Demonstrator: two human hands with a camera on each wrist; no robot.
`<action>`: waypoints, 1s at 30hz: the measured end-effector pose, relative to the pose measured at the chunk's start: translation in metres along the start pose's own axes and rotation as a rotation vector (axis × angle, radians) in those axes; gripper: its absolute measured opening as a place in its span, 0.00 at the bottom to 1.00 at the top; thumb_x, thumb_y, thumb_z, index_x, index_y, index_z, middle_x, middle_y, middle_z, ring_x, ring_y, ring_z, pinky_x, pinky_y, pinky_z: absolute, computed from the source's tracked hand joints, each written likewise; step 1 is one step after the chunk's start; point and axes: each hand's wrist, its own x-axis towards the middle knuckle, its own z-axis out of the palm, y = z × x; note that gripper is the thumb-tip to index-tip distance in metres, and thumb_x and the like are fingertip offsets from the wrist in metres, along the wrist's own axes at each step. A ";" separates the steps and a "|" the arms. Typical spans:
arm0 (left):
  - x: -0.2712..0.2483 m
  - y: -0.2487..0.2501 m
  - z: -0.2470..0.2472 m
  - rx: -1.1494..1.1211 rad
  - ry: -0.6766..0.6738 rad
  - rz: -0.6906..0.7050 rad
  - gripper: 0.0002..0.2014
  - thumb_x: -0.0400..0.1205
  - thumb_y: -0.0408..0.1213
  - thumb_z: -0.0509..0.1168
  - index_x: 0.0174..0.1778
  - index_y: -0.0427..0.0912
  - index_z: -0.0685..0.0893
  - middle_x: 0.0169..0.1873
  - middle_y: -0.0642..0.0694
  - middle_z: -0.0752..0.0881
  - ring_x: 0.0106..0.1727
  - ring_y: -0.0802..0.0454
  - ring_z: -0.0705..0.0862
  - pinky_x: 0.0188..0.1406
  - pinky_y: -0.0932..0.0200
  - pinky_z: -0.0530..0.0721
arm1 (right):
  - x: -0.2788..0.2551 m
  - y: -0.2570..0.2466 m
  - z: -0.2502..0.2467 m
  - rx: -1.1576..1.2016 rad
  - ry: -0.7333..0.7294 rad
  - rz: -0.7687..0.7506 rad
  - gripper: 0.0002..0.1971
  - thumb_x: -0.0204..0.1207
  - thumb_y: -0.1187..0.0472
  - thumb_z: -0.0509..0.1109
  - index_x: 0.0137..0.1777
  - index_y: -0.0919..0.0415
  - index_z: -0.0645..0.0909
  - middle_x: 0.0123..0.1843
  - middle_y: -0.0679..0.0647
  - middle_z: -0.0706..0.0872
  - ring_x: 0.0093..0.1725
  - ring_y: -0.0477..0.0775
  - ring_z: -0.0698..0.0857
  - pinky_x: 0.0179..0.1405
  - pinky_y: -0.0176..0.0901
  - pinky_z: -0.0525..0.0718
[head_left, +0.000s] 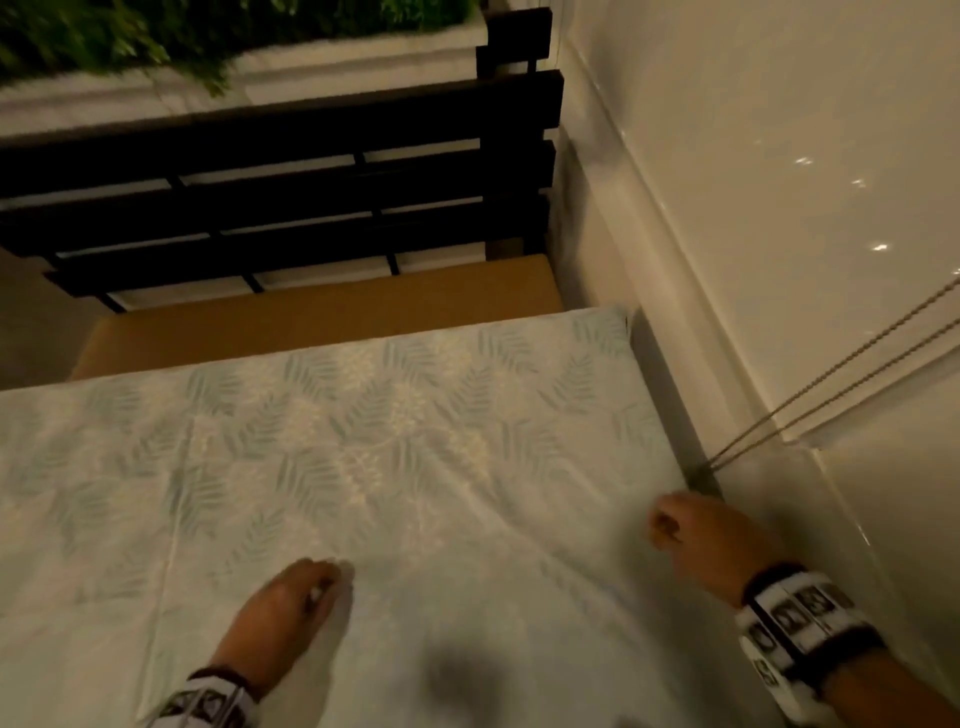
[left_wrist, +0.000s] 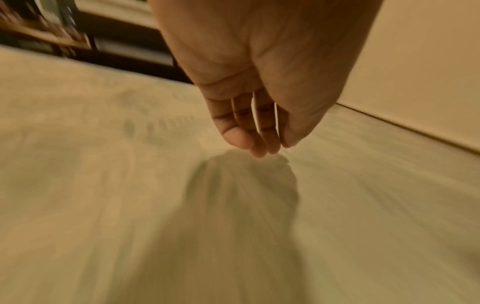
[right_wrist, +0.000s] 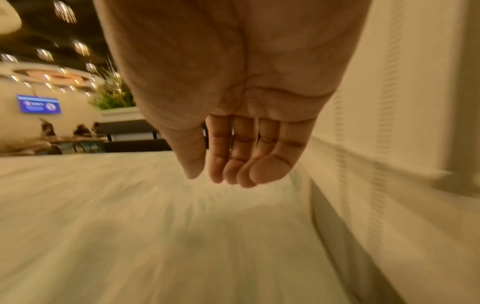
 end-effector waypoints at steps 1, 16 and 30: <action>0.031 -0.008 -0.016 0.034 0.007 -0.096 0.03 0.80 0.46 0.69 0.47 0.62 0.84 0.43 0.55 0.87 0.35 0.61 0.82 0.41 0.65 0.78 | 0.039 -0.009 -0.011 0.035 0.067 -0.056 0.07 0.83 0.53 0.69 0.50 0.56 0.83 0.48 0.50 0.83 0.48 0.57 0.86 0.50 0.51 0.84; 0.362 -0.100 -0.055 0.154 0.150 -0.401 0.17 0.87 0.49 0.58 0.69 0.50 0.81 0.62 0.31 0.85 0.50 0.28 0.84 0.48 0.37 0.84 | 0.361 -0.062 -0.098 0.003 0.083 -0.168 0.07 0.85 0.58 0.69 0.57 0.56 0.87 0.54 0.56 0.90 0.56 0.60 0.88 0.51 0.43 0.81; 0.337 0.016 -0.054 0.151 0.016 -0.287 0.19 0.84 0.49 0.65 0.70 0.51 0.78 0.63 0.34 0.85 0.57 0.33 0.85 0.54 0.42 0.84 | 0.322 -0.015 -0.114 -0.071 0.261 0.031 0.23 0.84 0.65 0.66 0.78 0.54 0.74 0.73 0.63 0.80 0.66 0.69 0.83 0.67 0.58 0.84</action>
